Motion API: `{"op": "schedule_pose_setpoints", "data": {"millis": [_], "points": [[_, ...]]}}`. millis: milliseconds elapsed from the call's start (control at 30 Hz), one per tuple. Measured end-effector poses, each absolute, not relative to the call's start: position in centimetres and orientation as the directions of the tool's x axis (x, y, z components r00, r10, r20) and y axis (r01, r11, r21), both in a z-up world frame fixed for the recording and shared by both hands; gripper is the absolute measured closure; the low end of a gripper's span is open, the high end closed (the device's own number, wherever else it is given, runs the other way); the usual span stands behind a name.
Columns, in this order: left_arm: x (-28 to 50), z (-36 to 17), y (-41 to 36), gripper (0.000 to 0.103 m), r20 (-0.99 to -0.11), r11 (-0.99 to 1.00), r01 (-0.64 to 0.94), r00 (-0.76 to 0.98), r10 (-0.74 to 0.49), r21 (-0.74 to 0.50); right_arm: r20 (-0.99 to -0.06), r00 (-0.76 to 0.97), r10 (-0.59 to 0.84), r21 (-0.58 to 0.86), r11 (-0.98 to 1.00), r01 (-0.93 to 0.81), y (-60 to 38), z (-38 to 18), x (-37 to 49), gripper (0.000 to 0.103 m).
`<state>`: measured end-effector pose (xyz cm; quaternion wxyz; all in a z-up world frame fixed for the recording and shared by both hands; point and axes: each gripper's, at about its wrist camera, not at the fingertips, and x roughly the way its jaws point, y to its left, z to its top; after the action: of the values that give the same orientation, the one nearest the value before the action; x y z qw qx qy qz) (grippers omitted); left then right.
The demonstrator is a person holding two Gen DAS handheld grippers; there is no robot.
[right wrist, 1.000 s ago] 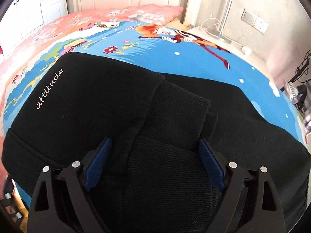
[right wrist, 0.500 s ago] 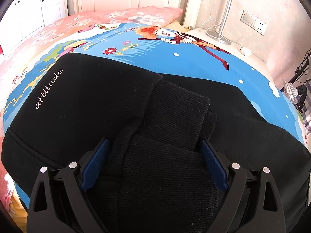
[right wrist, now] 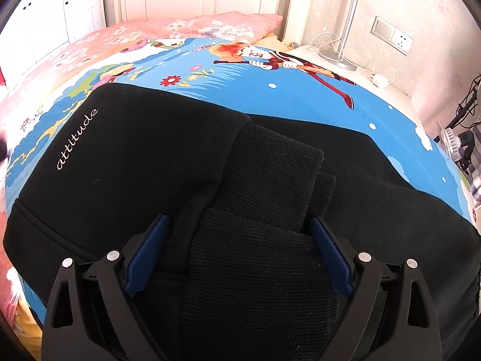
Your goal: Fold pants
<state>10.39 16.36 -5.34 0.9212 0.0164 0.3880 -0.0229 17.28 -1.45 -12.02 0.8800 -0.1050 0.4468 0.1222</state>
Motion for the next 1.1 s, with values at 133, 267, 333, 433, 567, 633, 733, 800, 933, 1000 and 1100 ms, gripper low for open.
{"op": "schedule_pose_setpoints", "data": {"millis": [133, 267, 333, 433, 567, 633, 733, 800, 933, 1000, 1100], "points": [[17.3, -5.6, 15.5, 0.081, -0.741, 0.999, 0.047, 0.67, -0.037, -0.007, -0.814, 0.568, 0.122, -0.075, 0.947, -0.312, -1.5, -12.0, 17.3, 0.014], [23.0, -7.5, 15.0, 0.081, -0.792, 0.998, 0.051, 0.608, -0.054, -0.029, -0.814, 0.568, 0.122, -0.075, 0.947, -0.312, -1.5, -12.1, 17.3, 0.014], [25.0, -9.7, 15.4, 0.081, -0.835, 0.998, 0.042, 0.547, -0.057, -0.041, -0.814, 0.568, 0.122, -0.076, 0.947, -0.313, -1.4, -12.1, 17.3, 0.014], [25.2, -9.8, 15.4, 0.081, -0.832, 0.998, 0.039, 0.551, -0.058, -0.043, -0.814, 0.568, 0.122, -0.074, 0.948, -0.31, -1.4, -12.1, 17.3, 0.014], [24.8, -9.9, 15.1, 0.081, -0.822, 0.999, 0.038, 0.569, -0.034, -0.015, -0.807, 0.578, 0.12, -0.075, 0.95, -0.302, -1.4, -11.8, 17.1, 0.014], [24.7, -10.0, 15.1, 0.081, -0.817, 0.999, 0.033, 0.575, -0.032, -0.016, -0.811, 0.574, 0.116, -0.072, 0.953, -0.293, -1.3, -11.3, 17.2, 0.014], [24.4, -10.0, 14.9, 0.081, -0.808, 0.999, 0.035, 0.589, -0.019, 0.002, -0.771, 0.624, 0.123, -0.072, 0.958, -0.279, -1.0, -9.2, 17.2, 0.014], [24.3, -10.0, 14.9, 0.081, -0.802, 0.999, 0.036, 0.598, -0.021, 0.0, -0.736, 0.663, 0.138, -0.065, 0.96, -0.272, -0.9, -7.9, 17.5, 0.014], [23.4, -9.6, 16.7, 0.071, -0.767, 0.991, 0.04, 0.629, -0.125, -0.129, -0.832, 0.548, 0.082, -0.097, 0.952, -0.291, 0.0, -10.2, 21.1, 0.014], [21.9, -8.6, 17.4, 0.054, -0.726, 0.985, 0.038, 0.671, -0.149, -0.167, -0.85, 0.513, 0.119, -0.05, 0.951, -0.305, -0.6, -11.1, 22.0, 0.012], [17.8, -7.0, 18.1, 0.054, -0.653, 0.984, 0.038, 0.743, -0.146, -0.176, -0.857, 0.494, 0.148, -0.025, 0.945, -0.326, -1.2, -10.6, 21.9, 0.012]]}}
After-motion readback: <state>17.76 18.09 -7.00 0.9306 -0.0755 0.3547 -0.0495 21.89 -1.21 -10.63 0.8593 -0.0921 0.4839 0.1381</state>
